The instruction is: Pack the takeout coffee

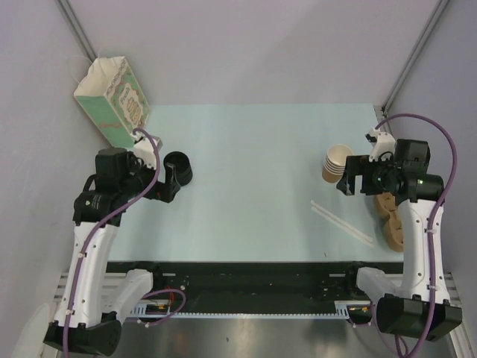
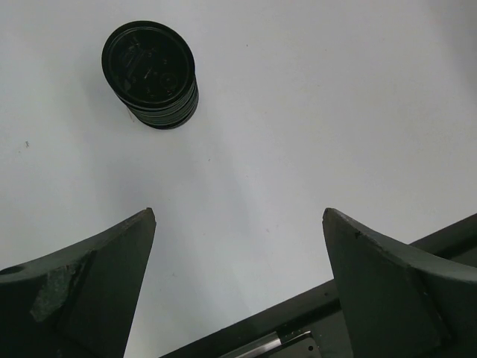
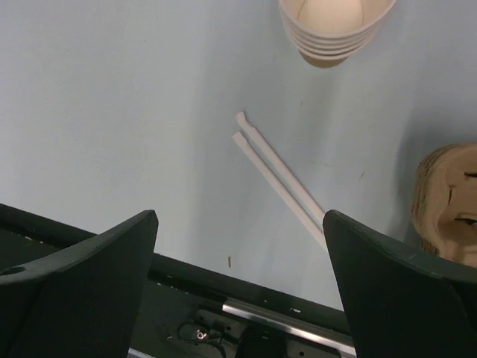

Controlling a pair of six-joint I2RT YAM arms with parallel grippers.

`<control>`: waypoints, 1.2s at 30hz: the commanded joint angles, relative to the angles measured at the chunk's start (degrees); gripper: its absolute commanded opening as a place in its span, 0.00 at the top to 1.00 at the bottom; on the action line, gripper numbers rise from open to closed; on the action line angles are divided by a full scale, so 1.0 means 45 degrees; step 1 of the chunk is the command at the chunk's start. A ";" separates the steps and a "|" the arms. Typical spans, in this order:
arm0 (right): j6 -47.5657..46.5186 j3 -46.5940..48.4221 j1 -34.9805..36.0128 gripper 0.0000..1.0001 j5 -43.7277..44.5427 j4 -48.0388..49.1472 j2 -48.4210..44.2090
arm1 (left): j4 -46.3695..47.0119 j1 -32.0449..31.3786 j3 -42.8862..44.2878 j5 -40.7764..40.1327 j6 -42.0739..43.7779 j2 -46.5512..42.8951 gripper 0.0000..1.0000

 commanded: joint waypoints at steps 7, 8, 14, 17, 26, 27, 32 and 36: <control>-0.0060 0.3152 -0.0306 0.00 0.0213 -0.0219 0.2133 | 0.0115 0.0090 0.0919 0.0631 -0.0433 0.0085 0.00; -0.0021 0.3348 -0.0345 0.00 0.0310 -0.0181 0.2406 | 0.0154 0.0090 0.0939 0.0632 -0.0452 0.0105 0.01; 0.0175 0.4676 -0.0384 0.05 0.0760 -0.0064 0.4399 | 0.0291 0.0090 0.0861 0.0573 -0.0414 0.0222 0.01; 0.0175 0.5126 -0.0365 0.15 0.0818 0.0053 0.5394 | 0.0369 0.0071 0.0841 0.0826 -0.0433 0.0222 0.01; 0.0526 0.6298 -0.0150 0.36 0.1637 0.0308 0.7835 | 0.0643 0.0071 0.0880 0.1120 -0.0609 0.0456 0.00; 0.0526 0.6376 -0.0131 0.37 0.1697 0.0346 0.7993 | 0.0662 0.0071 0.0841 0.1140 -0.0628 0.0495 0.00; 0.0585 0.6747 0.0065 0.41 0.2108 0.0483 0.8872 | 0.0740 0.0071 0.0783 0.1218 -0.0609 0.0515 0.00; 0.0507 0.7176 0.0143 0.46 0.2186 0.0386 0.9672 | 0.0858 0.0071 0.0724 0.1179 -0.0707 0.0515 0.01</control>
